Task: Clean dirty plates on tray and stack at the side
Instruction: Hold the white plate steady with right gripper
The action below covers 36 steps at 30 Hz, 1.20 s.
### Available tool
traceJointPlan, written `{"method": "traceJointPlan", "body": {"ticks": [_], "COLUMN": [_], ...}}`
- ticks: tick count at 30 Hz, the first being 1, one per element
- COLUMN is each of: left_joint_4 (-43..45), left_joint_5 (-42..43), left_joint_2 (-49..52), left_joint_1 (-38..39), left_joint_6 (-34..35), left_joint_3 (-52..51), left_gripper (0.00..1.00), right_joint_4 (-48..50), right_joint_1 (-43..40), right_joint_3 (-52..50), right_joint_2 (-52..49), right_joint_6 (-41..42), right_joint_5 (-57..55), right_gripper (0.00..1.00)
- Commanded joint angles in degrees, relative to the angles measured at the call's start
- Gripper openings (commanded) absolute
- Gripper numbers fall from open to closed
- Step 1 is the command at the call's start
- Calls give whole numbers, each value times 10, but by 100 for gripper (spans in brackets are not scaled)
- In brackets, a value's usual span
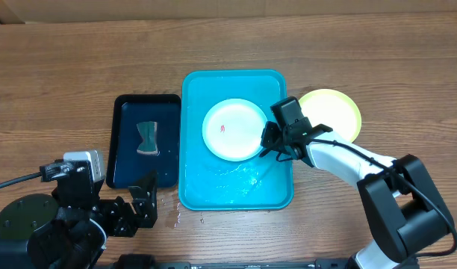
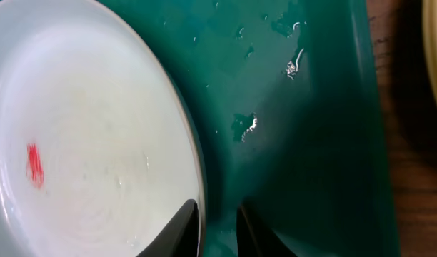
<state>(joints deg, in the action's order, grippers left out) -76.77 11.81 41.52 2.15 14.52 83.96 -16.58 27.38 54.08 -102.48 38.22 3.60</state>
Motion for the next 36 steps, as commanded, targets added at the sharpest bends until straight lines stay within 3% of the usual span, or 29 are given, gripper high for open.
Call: {"method": "traceJointPlan", "body": {"ticks": [1, 9, 11, 13, 15, 25, 30, 36], "left_joint_4": [1, 1, 1, 1, 1, 3, 93, 83], "left_joint_5": [2, 2, 2, 2, 2, 1, 3, 0], "left_joint_2": [1, 1, 1, 1, 1, 1, 1, 1], "left_joint_1": [0, 0, 0, 0, 0, 0, 0, 0], "left_joint_6": [-2, -2, -2, -2, -2, -2, -1, -2], "left_joint_3": [6, 6, 6, 6, 6, 6, 6, 5], "left_gripper": [100, 100, 100, 100, 100, 100, 100, 100], "right_joint_4": [-5, -4, -4, -4, -5, -3, -9, -7], "right_joint_1": [0, 0, 0, 0, 0, 0, 0, 0], "right_joint_3": [3, 3, 3, 3, 3, 3, 3, 3], "right_joint_2": [27, 27, 27, 27, 27, 27, 27, 27], "right_joint_6": [-12, -12, -12, -12, -12, -11, -12, -11], "right_joint_5": [-11, -11, -11, -11, -11, -9, -9, -9], "right_gripper": [20, 21, 26, 37, 40, 41, 41, 44]}}
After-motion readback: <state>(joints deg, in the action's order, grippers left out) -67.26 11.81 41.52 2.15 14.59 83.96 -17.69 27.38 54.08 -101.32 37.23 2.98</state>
